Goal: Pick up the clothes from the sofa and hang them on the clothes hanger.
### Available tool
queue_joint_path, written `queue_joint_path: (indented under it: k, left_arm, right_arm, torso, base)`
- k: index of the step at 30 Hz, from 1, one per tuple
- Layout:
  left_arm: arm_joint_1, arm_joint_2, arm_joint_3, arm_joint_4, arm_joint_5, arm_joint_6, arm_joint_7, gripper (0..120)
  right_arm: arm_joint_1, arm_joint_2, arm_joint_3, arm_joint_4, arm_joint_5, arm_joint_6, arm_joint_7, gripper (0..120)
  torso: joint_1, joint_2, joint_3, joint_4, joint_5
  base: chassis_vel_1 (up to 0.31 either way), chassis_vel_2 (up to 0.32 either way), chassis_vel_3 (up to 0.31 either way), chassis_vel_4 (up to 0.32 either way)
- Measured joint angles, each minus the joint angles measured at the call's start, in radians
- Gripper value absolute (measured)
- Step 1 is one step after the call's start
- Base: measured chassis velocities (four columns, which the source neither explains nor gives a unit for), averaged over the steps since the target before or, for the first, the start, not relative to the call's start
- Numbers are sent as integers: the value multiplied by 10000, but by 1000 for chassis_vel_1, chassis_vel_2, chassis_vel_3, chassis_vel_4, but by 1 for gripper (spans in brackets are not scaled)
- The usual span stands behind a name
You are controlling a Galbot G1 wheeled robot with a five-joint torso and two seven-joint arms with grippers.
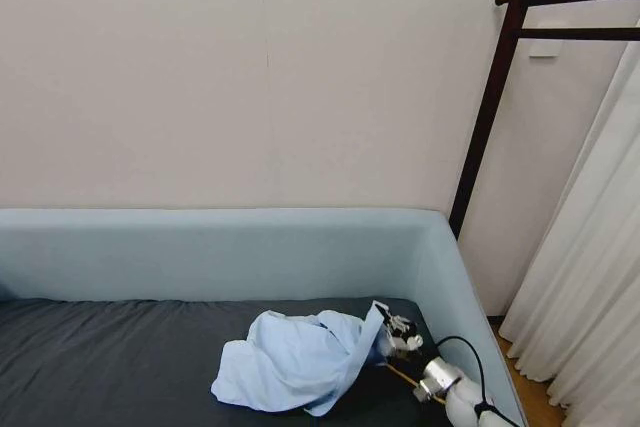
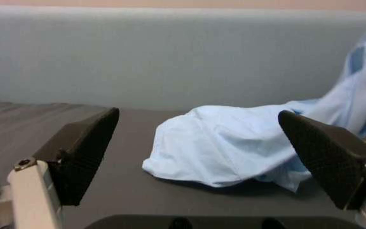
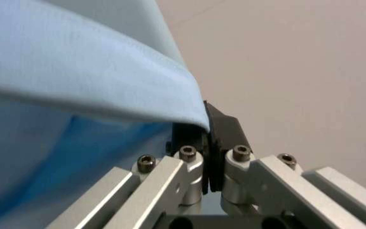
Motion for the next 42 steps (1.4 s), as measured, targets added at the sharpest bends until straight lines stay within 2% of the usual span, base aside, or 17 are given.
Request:
queue_joint_path:
  k: [3, 4, 8, 10, 14, 15, 16, 19, 20, 24, 25, 28, 29, 33, 35, 38, 42]
  left_arm:
    - [-105, 207, 16, -16, -124, -47, 136, 99]
    - [-105, 207, 16, -16, -124, -47, 136, 99]
    - [-172, 715, 128, -309, -674, -79, 614, 99]
    - [-201, 921, 169, -387, -904, -72, 793, 99]
    - [-584, 2060, 293, -551, -1409, -4, 1471, 99]
    - [-584, 2060, 293, -551, -1409, -4, 1471, 99]
    - [-732, 2388, 343, -585, -1597, 57, 1599, 99]
    - [-1281, 3429, 699, -675, -2880, 374, 1981, 99]
    - [-1281, 3429, 699, -675, -2880, 374, 1981, 99]
    - [-2433, 4659, 1654, -261, -4449, 817, 2313, 98]
    - [-2433, 4659, 1654, -261, -4449, 817, 2313, 98]
    - [-3592, 5208, 2721, 701, -4633, 1040, 2350, 98]
    - [-3592, 5208, 2721, 701, -4633, 1040, 2350, 98]
    - [-4357, 5058, 3403, 1686, -4679, 1169, 2224, 98]
    - [-4589, 4967, 3590, 1906, -4766, 1209, 2132, 98]
    - [-5365, 4504, 4252, 2625, -5038, 1377, 1805, 97]
    - [-5974, 3839, 4649, 3263, -5047, 1458, 1499, 97]
  right_arm:
    - [744, -760, -1221, 2334, 1756, -2958, -1295, 0]
    - [744, -760, -1221, 2334, 1756, -2958, -1295, 0]
    - [1600, -1125, -2219, 4106, 3558, -5995, -1881, 0]
    - [1725, -1119, -2314, 4329, 3886, -6416, -1884, 0]
    - [2039, -1011, -2463, 4752, 4674, -7725, -1774, 0]
    - [2039, -1011, -2463, 4752, 4674, -7725, -1774, 0]
    - [2075, -977, -2468, 4821, 4926, -8087, -1675, 0]
    - [2176, -852, -2474, 5393, 6991, -9878, -1083, 0]
    - [2176, -852, -2474, 5393, 6991, -9878, -1083, 0]
    - [2372, -608, -2486, 5456, 7904, -10398, -471, 0]
    - [2372, -608, -2486, 5456, 7904, -10398, -471, 0]
    - [2804, -341, -2649, 5006, 7971, -10396, -202, 0]
    - [2804, -341, -2649, 5006, 7971, -10396, -202, 0]
    - [3673, 226, -3182, 4323, 8062, -10314, -190, 0]
    - [3764, 312, -3256, 4247, 8074, -10297, -189, 0]
    - [3805, 392, -3311, 4179, 8102, -10264, -170, 0]
    - [3737, 340, -3311, 4206, 8107, -10240, -151, 0]
  torso:
    - [0, 0, 0, 1, -1]
    - [0, 0, 0, 1, -1]
    - [0, 0, 0, 2, 0]
    - [1, 0, 0, 3, 1]
    - [1, 0, 0, 2, 3]
    - [1, 0, 0, 2, 3]
    - [1, -1, 1, 0, 3]
    - [1, 0, 1, 0, 0]
    - [1, 0, 1, 0, 0]
    - [1, 0, 1, 0, 3]
    - [1, 0, 1, 0, 3]
    - [2, 0, 2, -8, 2]
    - [2, 0, 2, -8, 2]
    - [1, -1, 3, 9, 4]
    - [2, -1, 3, 7, 1]
    - [2, -1, 3, 0, 3]
    - [1, 0, 2, -1, 5]
  base:
    - [0, 0, 0, 0]
    - [0, 0, 0, 0]
    - [0, 0, 0, 0]
    - [0, 0, 0, 0]
    - [0, 0, 0, 0]
    - [0, 0, 0, 0]
    - [0, 0, 0, 0]
    - [0, 0, 0, 0]
    - [0, 0, 0, 0]
    - [0, 0, 0, 0]
    - [0, 0, 0, 0]
    - [0, 0, 0, 0]
    - [0, 0, 0, 0]
    - [0, 0, 0, 0]
    - [0, 0, 0, 0]
    - [0, 0, 0, 0]
    - [0, 0, 0, 0]
